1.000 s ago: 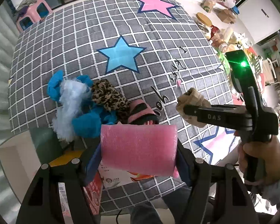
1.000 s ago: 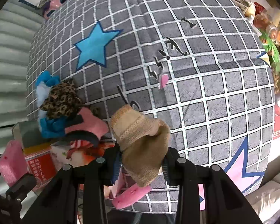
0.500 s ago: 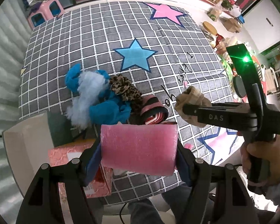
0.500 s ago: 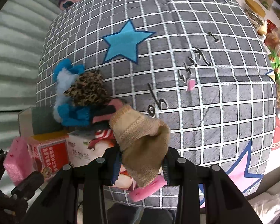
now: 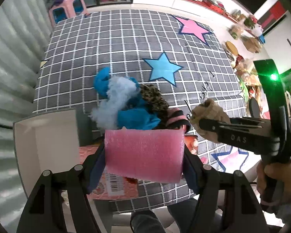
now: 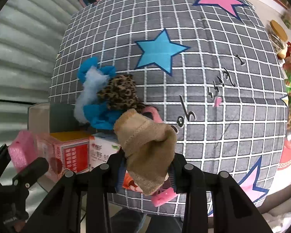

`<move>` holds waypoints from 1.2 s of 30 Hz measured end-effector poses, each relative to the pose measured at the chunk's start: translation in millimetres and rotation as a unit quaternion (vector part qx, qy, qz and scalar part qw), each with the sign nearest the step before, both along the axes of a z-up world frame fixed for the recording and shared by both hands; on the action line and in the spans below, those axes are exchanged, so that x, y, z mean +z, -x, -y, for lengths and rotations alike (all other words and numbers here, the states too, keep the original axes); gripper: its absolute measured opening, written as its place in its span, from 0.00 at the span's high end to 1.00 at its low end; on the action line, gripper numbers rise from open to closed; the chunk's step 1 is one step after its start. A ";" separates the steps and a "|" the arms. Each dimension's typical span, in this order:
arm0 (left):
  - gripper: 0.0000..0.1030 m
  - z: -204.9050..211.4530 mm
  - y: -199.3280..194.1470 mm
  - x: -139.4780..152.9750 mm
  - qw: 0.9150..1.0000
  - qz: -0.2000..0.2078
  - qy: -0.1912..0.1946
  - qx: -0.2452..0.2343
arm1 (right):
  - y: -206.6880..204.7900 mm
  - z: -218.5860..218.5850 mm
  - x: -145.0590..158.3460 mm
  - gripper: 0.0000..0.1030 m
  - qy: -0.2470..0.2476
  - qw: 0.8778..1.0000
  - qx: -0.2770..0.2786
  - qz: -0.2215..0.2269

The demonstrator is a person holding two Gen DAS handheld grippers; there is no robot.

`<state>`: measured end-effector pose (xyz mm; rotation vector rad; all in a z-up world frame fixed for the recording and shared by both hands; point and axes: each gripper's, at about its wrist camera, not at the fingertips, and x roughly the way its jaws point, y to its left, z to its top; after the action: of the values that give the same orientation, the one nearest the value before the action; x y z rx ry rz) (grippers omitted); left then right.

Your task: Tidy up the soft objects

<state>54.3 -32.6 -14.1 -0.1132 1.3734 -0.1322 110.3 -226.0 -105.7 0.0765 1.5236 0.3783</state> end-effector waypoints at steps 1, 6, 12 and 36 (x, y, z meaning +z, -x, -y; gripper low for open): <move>0.28 -2.5 0.1 0.6 1.000 0.001 -0.001 0.004 | 1.0 -3.5 1.3 0.63 0.000 1.000 0.004 0.001; 0.28 -19.5 2.0 5.0 1.000 0.009 -0.002 0.026 | 4.8 -14.2 6.7 0.63 -0.001 1.000 0.017 0.006; 0.28 -33.1 6.3 7.4 0.999 0.014 -0.002 0.040 | 7.3 -24.8 14.5 0.63 -0.001 0.999 0.029 0.017; 0.28 -52.5 52.4 7.1 0.999 0.011 -0.010 0.041 | 54.1 -44.2 24.9 0.63 -0.013 0.999 0.041 0.021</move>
<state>1.9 19.9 -6.9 -0.1508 1.3450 -0.0524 56.2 -181.8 -80.8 0.0259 1.4832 0.4633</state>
